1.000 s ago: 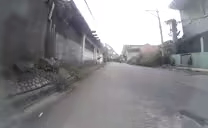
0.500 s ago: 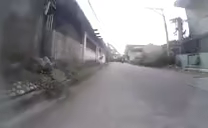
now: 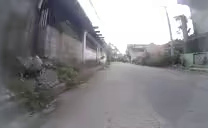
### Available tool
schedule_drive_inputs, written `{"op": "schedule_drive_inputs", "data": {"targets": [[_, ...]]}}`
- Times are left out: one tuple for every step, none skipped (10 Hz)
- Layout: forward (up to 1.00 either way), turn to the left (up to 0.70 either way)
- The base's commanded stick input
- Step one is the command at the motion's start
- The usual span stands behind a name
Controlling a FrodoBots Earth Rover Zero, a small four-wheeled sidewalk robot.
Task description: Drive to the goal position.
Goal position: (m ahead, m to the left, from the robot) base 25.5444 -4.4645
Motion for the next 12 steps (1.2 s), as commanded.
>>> {"op": "schedule_drive_inputs", "data": {"targets": [[1.00,-0.40],[1.00,-0.40],[1.00,-0.09],[1.00,0.00],[1.00,0.00],[1.00,0.00],[1.00,0.00],[1.00,0.00],[1.00,0.00],[1.00,0.00],[1.00,0.00],[1.00,0.00]]}}
